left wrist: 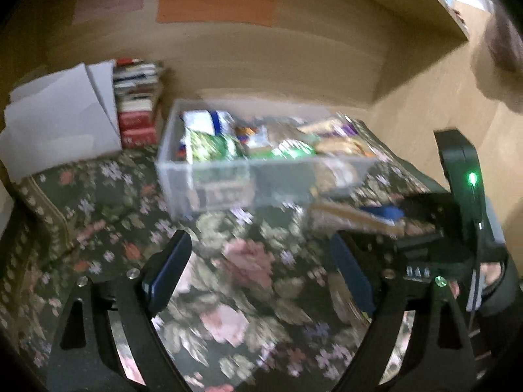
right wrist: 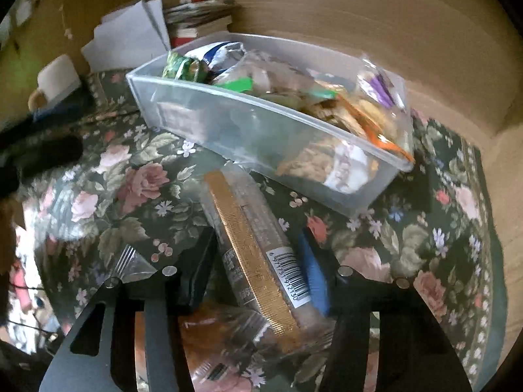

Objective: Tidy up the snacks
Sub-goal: 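Grasp the orange cookie bag with the left tool while the right tool grasps the brown wafer bar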

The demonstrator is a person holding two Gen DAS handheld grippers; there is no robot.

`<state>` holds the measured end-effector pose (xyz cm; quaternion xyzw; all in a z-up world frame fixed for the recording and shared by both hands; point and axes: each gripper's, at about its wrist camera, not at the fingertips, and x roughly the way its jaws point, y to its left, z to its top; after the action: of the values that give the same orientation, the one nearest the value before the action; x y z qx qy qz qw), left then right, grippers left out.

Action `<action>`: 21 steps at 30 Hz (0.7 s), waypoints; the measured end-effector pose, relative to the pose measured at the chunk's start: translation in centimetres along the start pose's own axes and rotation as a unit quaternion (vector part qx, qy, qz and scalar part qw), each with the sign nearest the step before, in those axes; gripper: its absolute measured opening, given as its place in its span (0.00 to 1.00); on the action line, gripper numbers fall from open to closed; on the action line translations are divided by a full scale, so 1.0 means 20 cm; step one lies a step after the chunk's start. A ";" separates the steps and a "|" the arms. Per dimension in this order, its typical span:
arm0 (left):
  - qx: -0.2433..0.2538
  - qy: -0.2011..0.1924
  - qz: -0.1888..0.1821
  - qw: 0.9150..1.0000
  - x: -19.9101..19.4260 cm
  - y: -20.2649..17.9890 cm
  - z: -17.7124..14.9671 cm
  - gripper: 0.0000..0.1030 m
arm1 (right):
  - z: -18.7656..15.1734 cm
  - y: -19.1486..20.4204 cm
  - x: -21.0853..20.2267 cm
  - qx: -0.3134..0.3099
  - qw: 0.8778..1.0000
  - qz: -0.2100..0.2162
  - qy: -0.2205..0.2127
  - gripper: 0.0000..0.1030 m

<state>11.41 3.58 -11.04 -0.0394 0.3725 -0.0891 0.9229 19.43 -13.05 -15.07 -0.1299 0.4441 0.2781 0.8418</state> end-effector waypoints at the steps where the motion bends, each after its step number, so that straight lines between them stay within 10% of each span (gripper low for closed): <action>1: 0.004 0.005 -0.007 1.000 0.00 -0.02 -0.02 0.86 | -0.01 0.00 -0.02 0.000 1.000 -0.005 -0.004 0.40; 11: 0.040 0.028 -0.044 0.998 -0.02 -0.21 -0.20 0.94 | -0.15 -0.06 -0.18 0.031 0.999 -0.034 -0.030 0.29; 21: 0.019 0.049 0.032 0.998 0.18 -0.22 -0.18 0.94 | -0.27 -0.03 -0.27 0.059 0.997 -0.020 -0.055 0.29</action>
<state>10.85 -1.50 -15.38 -0.0059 0.4168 -0.0687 0.9064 13.75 -18.00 -13.84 -0.0732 0.4104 0.2416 0.8763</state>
